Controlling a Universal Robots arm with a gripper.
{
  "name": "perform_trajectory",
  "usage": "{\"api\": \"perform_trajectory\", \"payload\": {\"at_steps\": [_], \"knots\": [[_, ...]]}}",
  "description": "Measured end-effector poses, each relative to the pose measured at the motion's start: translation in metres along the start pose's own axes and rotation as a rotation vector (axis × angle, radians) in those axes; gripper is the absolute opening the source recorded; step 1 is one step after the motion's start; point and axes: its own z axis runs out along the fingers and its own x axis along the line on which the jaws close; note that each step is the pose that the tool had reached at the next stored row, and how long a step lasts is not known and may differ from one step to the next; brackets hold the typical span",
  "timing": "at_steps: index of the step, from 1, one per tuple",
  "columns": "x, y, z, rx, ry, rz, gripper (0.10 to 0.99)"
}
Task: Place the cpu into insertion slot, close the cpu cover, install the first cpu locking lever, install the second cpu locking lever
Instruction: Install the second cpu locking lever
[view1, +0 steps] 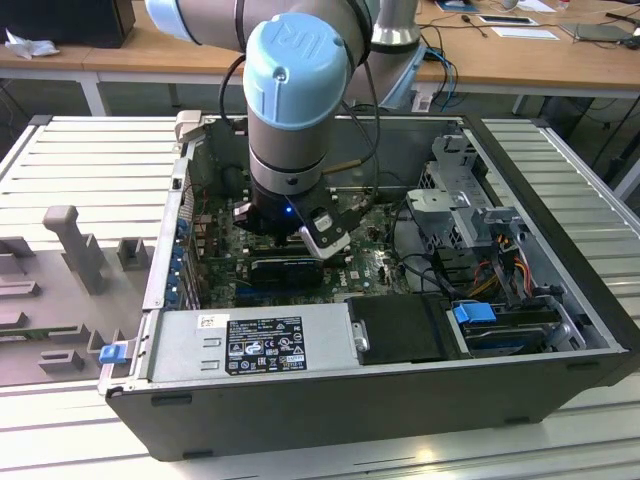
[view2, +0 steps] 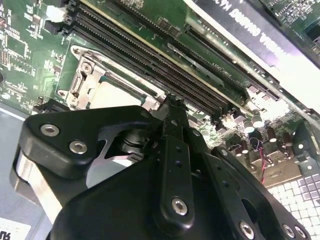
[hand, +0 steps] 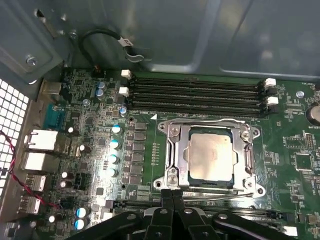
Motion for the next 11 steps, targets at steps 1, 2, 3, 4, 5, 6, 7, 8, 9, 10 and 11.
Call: {"api": "perform_trajectory", "payload": {"at_steps": [1, 2, 3, 4, 5, 6, 7, 8, 9, 10, 11], "knots": [[0.0012, -0.0003, 0.0011, -0.001, -0.0001, 0.0, 0.106], [0.0033, -0.0006, 0.0023, -0.003, -0.0001, 0.0, 0.106], [0.0045, -0.0008, 0.0034, -0.004, -0.0002, 0.0, 0.106], [0.0055, -0.0015, 0.0053, -0.006, -0.0003, 0.0, 0.106], [0.0058, -0.0021, 0.0071, -0.009, -0.0003, 0.0, 0.106], [0.006, -0.0029, 0.0094, -0.013, -0.0007, 0.0, 0.106], [0.006, -0.0031, 0.01, -0.016, -0.0008, 0.0, 0.106], [0.006, -0.0033, 0.0109, -0.02, -0.0011, 0.0, 0.106], [0.0059, -0.0036, 0.0119, -0.023, -0.0013, 0.0, 0.106], [0.0059, -0.0039, 0.0127, -0.026, -0.0014, -0.001, 0.106], [0.0059, -0.0043, 0.0138, -0.03, -0.0015, -0.001, 0.106]]}}
